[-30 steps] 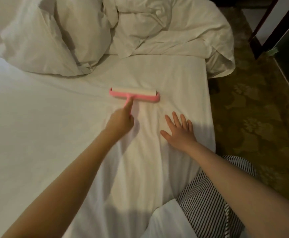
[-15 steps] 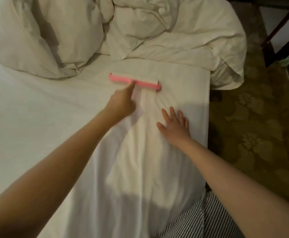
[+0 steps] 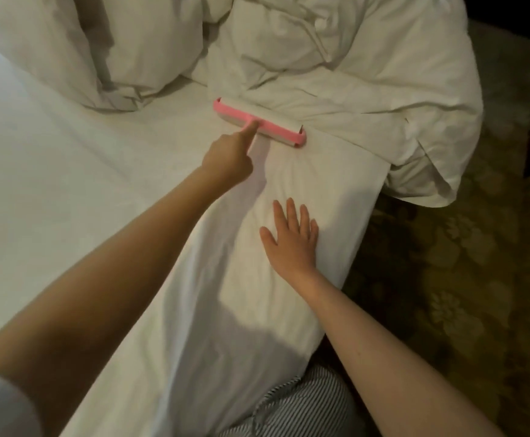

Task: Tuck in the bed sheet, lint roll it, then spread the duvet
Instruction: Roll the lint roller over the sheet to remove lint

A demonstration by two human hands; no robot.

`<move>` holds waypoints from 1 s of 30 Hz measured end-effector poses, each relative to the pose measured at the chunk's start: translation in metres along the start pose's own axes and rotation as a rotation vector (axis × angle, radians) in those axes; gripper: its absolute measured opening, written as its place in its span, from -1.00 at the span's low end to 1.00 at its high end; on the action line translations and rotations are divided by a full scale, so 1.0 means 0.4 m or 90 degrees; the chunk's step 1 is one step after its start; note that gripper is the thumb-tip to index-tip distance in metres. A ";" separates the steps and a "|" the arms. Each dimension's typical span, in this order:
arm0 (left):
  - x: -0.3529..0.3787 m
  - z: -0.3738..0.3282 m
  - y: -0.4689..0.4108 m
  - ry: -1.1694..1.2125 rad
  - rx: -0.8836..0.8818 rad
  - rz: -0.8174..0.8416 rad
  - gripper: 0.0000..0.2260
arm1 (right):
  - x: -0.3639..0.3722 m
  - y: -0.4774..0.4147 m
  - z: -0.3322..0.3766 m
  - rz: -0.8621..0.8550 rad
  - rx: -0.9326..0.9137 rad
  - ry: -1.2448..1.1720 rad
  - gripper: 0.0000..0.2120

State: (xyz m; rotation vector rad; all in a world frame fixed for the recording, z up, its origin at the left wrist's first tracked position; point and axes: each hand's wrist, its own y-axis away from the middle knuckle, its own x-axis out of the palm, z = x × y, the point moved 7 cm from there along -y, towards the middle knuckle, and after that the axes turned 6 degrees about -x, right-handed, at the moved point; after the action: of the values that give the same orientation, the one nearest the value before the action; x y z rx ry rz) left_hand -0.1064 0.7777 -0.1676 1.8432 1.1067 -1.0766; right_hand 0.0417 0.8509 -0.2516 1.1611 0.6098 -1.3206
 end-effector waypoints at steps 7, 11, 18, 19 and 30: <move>-0.030 0.174 0.459 -0.069 -0.108 0.065 -0.27 | -0.019 0.096 0.043 0.208 -0.056 0.028 -0.41; -0.109 0.208 0.694 0.002 -0.203 0.009 -0.28 | -0.064 0.182 0.147 0.341 -0.108 0.046 -0.40; -0.163 0.252 1.067 0.135 -0.579 -0.150 -0.46 | -0.110 0.283 0.455 0.417 -0.327 0.144 -0.42; -0.146 0.266 1.095 0.152 -0.635 -0.147 -0.49 | -0.104 0.293 0.493 0.424 -0.362 0.167 -0.42; -0.149 0.617 0.903 0.247 -0.782 -0.162 -0.48 | 0.066 0.173 0.658 0.423 -0.550 0.350 -0.39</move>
State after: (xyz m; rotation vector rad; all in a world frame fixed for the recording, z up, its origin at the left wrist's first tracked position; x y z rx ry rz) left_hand 0.1362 0.4093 -0.1537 0.9061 1.7119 0.0017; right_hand 0.0455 0.5936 -0.1589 0.8502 0.9521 -0.0952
